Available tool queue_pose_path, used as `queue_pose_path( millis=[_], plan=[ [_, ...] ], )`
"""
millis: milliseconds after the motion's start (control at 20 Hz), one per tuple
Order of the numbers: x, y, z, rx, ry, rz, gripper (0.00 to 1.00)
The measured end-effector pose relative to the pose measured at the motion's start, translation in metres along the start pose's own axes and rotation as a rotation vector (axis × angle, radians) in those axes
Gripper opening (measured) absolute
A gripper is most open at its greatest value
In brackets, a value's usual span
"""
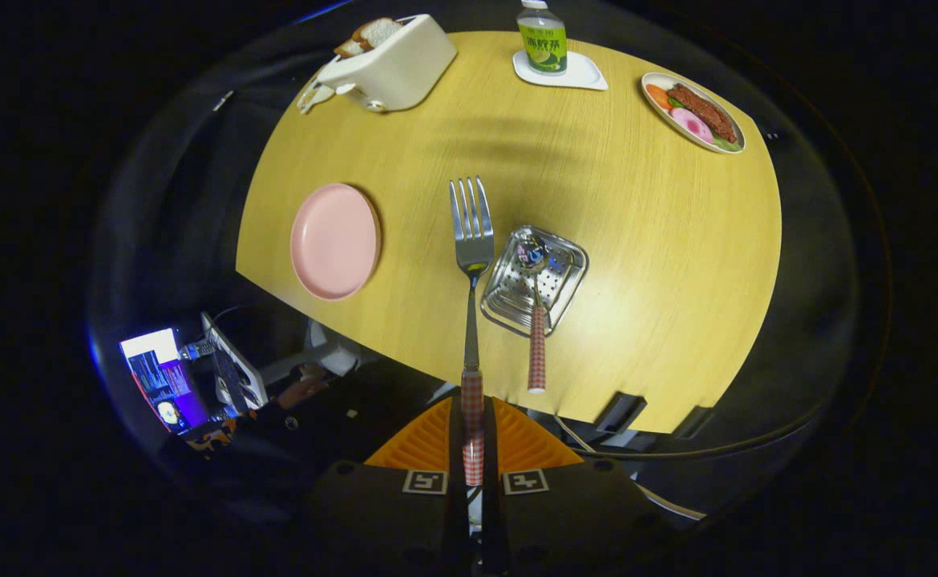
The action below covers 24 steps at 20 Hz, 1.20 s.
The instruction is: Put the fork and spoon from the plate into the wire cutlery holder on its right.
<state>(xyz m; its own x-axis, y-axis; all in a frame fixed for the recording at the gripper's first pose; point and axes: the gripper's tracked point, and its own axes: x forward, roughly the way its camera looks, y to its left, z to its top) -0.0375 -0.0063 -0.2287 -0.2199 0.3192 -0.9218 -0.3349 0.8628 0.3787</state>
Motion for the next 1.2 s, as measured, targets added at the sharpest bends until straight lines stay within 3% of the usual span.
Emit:
queue_pose_path(
  millis=[300, 650, 1200],
  plan=[
    [0.011, -0.028, -0.018, -0.046, 0.284, -0.084, 0.10],
    [0.017, -0.040, -0.018, 0.026, 0.575, -0.088, 0.11],
    [0.041, -0.041, 0.021, 0.061, 0.699, -0.109, 0.11]
  ],
)
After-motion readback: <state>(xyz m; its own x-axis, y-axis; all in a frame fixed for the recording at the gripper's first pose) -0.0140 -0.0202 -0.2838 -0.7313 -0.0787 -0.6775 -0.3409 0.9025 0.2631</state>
